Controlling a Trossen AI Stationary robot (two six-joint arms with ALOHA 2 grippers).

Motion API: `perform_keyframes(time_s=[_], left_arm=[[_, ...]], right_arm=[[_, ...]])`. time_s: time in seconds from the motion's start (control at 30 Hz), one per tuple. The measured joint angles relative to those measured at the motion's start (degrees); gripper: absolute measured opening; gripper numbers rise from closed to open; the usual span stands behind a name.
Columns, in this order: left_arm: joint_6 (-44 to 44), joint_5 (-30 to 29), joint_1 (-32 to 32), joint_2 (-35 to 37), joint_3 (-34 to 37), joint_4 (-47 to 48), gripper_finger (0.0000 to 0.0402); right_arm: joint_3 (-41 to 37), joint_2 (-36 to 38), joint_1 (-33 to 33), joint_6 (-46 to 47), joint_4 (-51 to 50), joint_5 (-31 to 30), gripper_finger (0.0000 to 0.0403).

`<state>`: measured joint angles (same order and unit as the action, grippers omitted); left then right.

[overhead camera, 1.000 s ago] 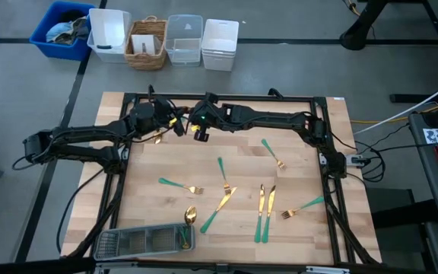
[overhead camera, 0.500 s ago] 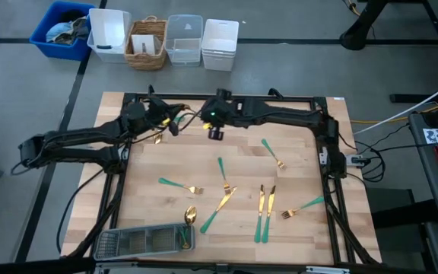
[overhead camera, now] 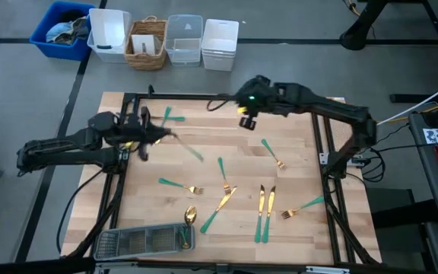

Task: Sort silverware
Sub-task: Put the right spoon into the cutlery rack

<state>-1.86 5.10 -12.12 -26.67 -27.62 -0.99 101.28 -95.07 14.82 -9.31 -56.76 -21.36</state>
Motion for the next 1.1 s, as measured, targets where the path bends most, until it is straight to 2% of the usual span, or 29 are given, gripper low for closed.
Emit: perform_keyframes(time_s=[0.13, 0.33, 0.5, 0.8, 0.93, 1.1], left_arm=[[2.67, 7.6, 5.22, 0.95, 0.0, 0.53, 0.0001], [8.98, 9.14, 13.87, -2.6, 0.0, 0.31, 0.0001], [9.76, 9.64, 21.07, -6.97, 0.0, -1.31, 0.0001], [13.14, 8.76, 31.66, -15.07, 0.0, -7.95, 0.0001], [16.3, 5.1, 33.86, -18.32, -0.02, -9.52, 0.0001], [18.52, 4.42, 35.46, -21.61, 0.0, -9.21, 0.0001]], right_arm=[[-12.29, 8.16, 0.74, 3.57, 7.19, -0.15, 0.0097], [-29.99, 17.69, 0.57, 9.17, 18.54, 0.04, 0.0097], [-39.99, 21.25, 0.58, 14.98, 23.86, 2.5, 0.0097], [-48.42, 21.56, 0.53, 18.09, 33.57, 12.25, 0.0097], [-48.92, 21.56, 0.53, 18.07, 35.01, 14.69, 0.0097], [-48.96, 21.53, 0.53, 18.09, 35.43, 20.1, 0.0097]])
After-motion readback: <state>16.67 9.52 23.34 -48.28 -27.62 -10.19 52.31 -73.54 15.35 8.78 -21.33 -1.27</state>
